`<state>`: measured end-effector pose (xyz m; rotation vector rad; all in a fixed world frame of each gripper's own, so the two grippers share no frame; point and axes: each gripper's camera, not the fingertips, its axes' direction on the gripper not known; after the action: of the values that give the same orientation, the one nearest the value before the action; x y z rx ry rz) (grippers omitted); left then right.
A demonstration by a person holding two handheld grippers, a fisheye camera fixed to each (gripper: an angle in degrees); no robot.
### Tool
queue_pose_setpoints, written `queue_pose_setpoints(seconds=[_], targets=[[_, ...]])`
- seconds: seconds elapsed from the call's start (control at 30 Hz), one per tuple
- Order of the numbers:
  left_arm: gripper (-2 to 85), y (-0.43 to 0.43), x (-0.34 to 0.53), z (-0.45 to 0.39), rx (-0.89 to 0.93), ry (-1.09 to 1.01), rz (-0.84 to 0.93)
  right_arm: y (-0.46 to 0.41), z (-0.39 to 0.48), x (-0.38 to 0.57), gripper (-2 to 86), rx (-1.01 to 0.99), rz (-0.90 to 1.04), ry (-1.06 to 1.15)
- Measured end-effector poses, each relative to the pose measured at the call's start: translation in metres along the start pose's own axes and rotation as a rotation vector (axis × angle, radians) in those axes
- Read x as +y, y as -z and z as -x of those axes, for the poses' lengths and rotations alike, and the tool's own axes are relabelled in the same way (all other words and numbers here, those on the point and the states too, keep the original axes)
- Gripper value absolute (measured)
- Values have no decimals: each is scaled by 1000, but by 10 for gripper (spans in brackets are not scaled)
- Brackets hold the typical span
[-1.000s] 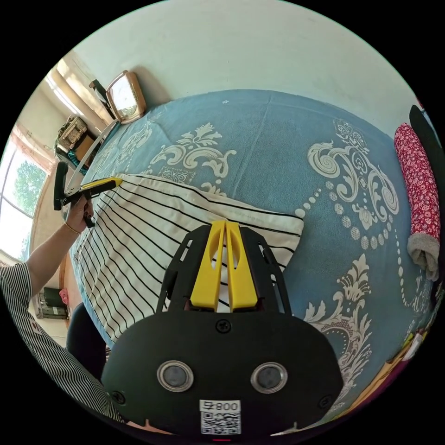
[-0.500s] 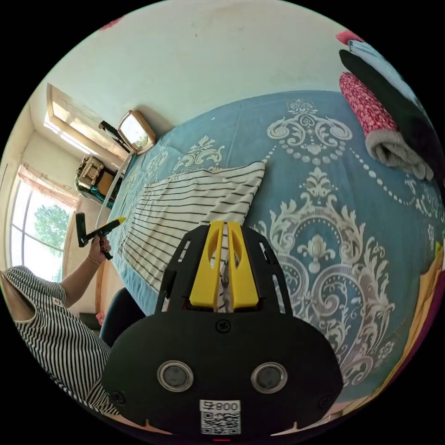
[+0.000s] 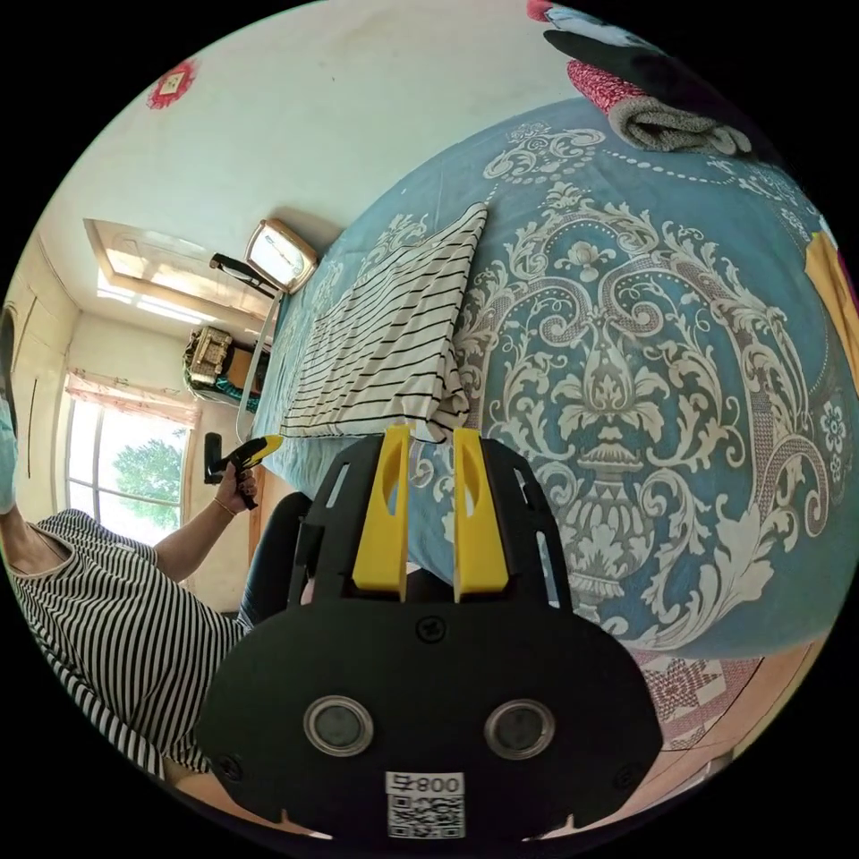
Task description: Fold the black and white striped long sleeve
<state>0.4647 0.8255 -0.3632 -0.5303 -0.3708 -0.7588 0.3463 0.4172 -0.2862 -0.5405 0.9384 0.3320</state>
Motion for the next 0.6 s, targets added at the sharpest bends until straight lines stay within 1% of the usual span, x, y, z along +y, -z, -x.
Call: queue_pose_setpoints(seconds=[0.13,0.3,0.47,0.6], targets=[[75,10,-11,4,-2,17,-17,-7,5,-6,82,3,30,37],[71,34,-20,14,12,66,-86,-17,-5,-7,81,-15,73,15],[70,50,-24,18,24,78,-97,-17,-10,-2,76,-37,72,-7],[69,52,-31,32,86,141,-112,-20,-11,-1,66,-51,85,-12]])
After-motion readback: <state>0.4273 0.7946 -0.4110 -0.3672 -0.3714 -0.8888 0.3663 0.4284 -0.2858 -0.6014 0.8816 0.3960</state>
